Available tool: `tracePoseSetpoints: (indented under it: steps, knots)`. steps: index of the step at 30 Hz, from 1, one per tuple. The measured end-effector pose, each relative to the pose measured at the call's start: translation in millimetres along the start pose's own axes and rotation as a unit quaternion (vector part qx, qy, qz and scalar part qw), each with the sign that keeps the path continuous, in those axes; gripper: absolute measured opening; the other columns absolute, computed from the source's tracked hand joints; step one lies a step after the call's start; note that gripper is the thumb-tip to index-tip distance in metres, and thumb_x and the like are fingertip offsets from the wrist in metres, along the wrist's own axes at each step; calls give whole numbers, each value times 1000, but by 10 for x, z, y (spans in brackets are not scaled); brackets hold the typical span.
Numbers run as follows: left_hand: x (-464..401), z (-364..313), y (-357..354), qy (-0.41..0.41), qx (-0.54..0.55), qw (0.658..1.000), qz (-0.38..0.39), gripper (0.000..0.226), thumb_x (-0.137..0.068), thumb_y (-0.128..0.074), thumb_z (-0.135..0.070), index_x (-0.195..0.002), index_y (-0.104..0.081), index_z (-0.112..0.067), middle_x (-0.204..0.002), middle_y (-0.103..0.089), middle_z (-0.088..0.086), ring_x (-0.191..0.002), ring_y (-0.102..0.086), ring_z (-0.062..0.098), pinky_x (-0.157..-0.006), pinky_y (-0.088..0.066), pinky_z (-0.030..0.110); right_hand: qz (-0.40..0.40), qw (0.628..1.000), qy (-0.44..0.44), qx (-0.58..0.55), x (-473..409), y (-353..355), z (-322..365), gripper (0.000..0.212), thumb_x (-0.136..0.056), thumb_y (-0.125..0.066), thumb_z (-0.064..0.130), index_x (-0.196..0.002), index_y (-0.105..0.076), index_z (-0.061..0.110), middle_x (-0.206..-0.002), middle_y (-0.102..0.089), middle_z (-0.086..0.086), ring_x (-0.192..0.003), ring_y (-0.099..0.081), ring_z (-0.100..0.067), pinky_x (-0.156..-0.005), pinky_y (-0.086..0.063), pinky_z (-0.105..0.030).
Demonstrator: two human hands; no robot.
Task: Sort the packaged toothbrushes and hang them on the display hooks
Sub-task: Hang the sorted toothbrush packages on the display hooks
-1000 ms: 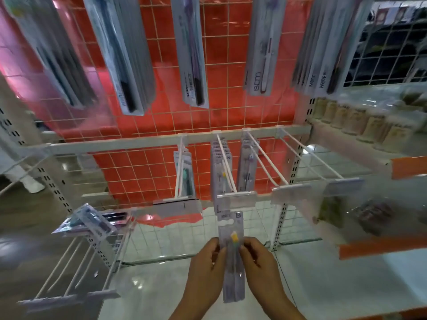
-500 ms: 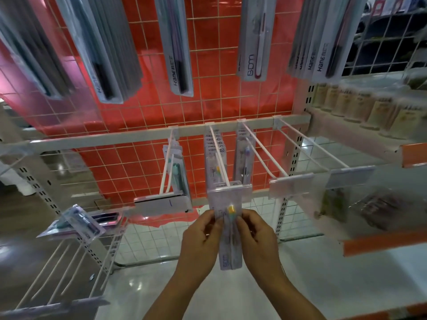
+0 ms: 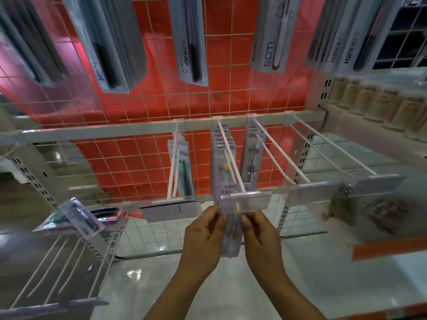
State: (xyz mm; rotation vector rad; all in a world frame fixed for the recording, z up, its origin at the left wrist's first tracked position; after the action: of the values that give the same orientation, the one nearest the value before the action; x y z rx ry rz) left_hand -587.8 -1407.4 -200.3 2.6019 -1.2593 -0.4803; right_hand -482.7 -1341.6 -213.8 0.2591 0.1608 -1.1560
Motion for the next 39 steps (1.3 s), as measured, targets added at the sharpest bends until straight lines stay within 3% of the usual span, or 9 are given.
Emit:
tracePoseSetpoints:
  steps: [6, 10, 14, 16, 24, 28, 32, 35, 39]
  knots:
    - [-17, -88, -18, 2, 16, 1000, 12, 22, -76, -39, -50, -94, -50, -47, -85, -58, -28, -81, -54, -24, -67, -42, -4, -8, 1000, 9, 11, -41, 21, -46, 22, -95, -49, 16, -93, -58, 36, -81, -68, 16, -84, -63, 1, -67, -49, -8]
    - [11, -71, -68, 9, 34, 999, 6, 21, -77, -41, -48, -95, -53, -49, -88, -62, -28, -86, -58, -18, -70, -45, -1, -7, 1000, 24, 7, -31, 72, -23, 14, -90, -47, 25, -87, -58, 34, -81, -64, 28, -81, -61, 3, -63, -47, -6]
    - [15, -55, -104, -7, 13, 1000, 6, 19, -92, -49, -30, -92, -54, -48, -79, -62, -40, -88, -59, -15, -70, -45, 0, -21, 1000, 23, 1, -32, 100, -83, 16, -96, -52, 20, -87, -60, 31, -84, -65, 19, -79, -61, -1, -62, -45, -5]
    - [-5, -43, -102, -9, 6, 1000, 1, 25, -94, -51, -22, -90, -54, -46, -74, -64, -32, -85, -58, -16, -68, -44, 0, -25, 999, 23, 3, -41, 98, -95, 11, -92, -50, 31, -86, -59, 33, -81, -64, 22, -79, -61, -1, -63, -47, -7]
    - [-21, -44, -155, -4, -7, 1000, 0, 29, -94, -54, -17, -90, -57, -46, -78, -65, -31, -86, -60, -13, -68, -44, 1, -48, 998, -16, -36, -73, 128, -161, 12, -92, -52, 32, -95, -63, 27, -83, -67, 9, -79, -64, 0, -63, -49, -9]
    - [-61, 6, -115, 19, -13, 1000, -20, 20, -95, -50, -24, -90, -54, -43, -81, -57, -29, -77, -56, -22, -62, -42, -3, -15, 999, -28, -23, -145, 51, -217, 21, -96, -51, 11, -87, -62, 25, -76, -66, 7, -72, -63, 4, -59, -47, -8]
    - [-232, 117, -102, 49, -27, 998, -27, 14, -96, -49, -28, -105, -60, -26, -90, -57, -17, -77, -57, 0, -71, -42, 2, -13, 999, -38, -19, -281, -54, -286, 14, -95, -54, 20, -83, -60, 21, -74, -63, 6, -71, -62, 6, -57, -46, -7]
    - [-411, 201, -140, 63, -14, 998, -24, 9, -96, -49, -22, -94, -56, -28, -98, -59, -7, -83, -53, 6, -79, -40, 9, -11, 997, -52, -52, -432, -115, -310, 8, -90, -60, 32, -83, -58, 29, -78, -64, 10, -72, -64, -1, -62, -52, -13]
    - [-620, 272, -154, 30, 25, 998, -41, 24, -93, -59, -16, -85, -55, -39, -87, -64, -10, -84, -63, 11, -74, -47, 13, 30, 997, -39, -54, -721, -199, -382, 18, -93, -58, 13, -88, -61, 30, -80, -68, 7, -76, -65, -9, -75, -56, -28]
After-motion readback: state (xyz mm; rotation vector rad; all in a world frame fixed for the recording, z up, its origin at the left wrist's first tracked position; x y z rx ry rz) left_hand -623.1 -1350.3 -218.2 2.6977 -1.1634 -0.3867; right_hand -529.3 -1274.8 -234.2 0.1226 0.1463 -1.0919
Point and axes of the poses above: each hand's wrist, its own x-axis away from the middle knuckle, its own y-axis out of the back of the hand, z = x × y, the point moved 5 cm from there along -x, towards the middle knuckle
